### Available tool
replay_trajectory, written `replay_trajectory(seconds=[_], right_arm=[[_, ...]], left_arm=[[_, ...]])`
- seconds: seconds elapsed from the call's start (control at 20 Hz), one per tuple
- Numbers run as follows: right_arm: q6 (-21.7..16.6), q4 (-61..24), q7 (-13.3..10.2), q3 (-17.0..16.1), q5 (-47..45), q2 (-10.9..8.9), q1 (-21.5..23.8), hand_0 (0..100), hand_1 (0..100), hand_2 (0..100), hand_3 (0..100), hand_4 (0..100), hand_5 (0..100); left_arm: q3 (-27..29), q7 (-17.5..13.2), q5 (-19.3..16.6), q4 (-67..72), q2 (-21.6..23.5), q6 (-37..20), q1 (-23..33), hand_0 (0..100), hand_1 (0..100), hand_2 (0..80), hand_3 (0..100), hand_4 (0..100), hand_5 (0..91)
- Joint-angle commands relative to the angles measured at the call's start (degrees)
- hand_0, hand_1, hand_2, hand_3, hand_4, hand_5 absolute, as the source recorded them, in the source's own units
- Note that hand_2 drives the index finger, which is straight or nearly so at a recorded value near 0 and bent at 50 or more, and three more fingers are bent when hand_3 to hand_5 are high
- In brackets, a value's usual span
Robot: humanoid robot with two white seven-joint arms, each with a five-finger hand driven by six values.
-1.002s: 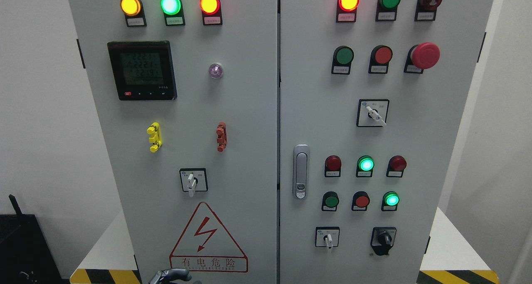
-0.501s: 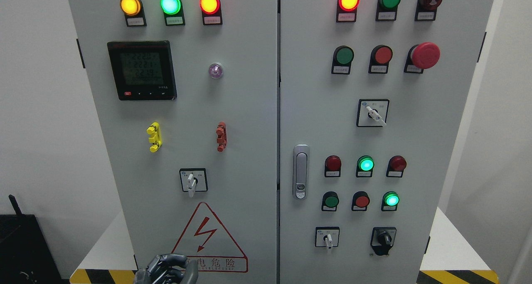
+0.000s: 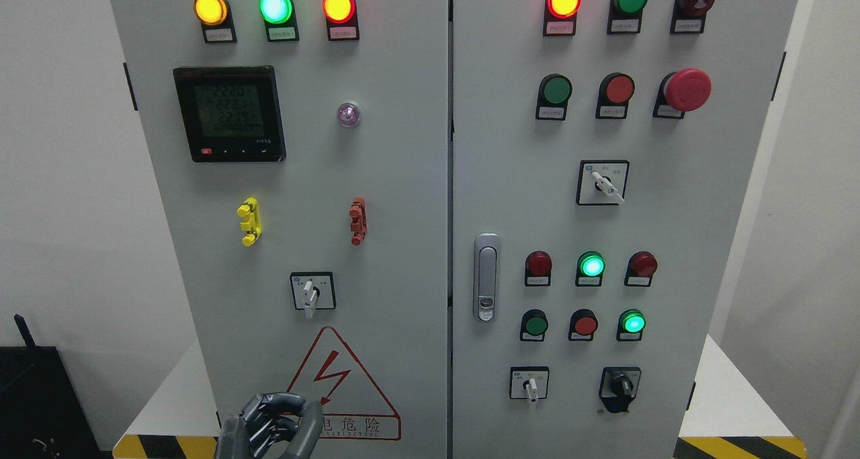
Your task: Turn on light switch 1
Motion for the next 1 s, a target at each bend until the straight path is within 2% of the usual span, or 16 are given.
replay_trajectory(seconds=[0.0,0.55,0.75,0.95], right_arm=[[0.0,0.0,0.0,0.0,-1.4,0.0,0.0,0,0,0,0,0,0],[0.0,0.0,0.0,0.0,-1.4,0.0,0.0,0,0,0,0,0,0],[0.0,0.0,0.0,0.0,-1.4,0.0,0.0,0,0,0,0,0,0],[0.0,0.0,0.0,0.0,-1.4,0.0,0.0,0,0,0,0,0,0]], left_arm=[[-0.1,0.8,-0.8,-0.1,-0.7,1.5,-2.1,28,70,54.8,68,73,55.2],[-0.1,2.7,-1.0,0.1,-1.1,4.3,-5.6,27,69,54.8,68,73,55.6],[-0.1,4.4,-1.0,0.1,-1.3,4.7,-6.5,27,69,53.8,67,72,55.1],[-0.6,4.9,-1.0,0.1,-1.5,7.2,-8.2,27,69,53.2,67,72,55.0]])
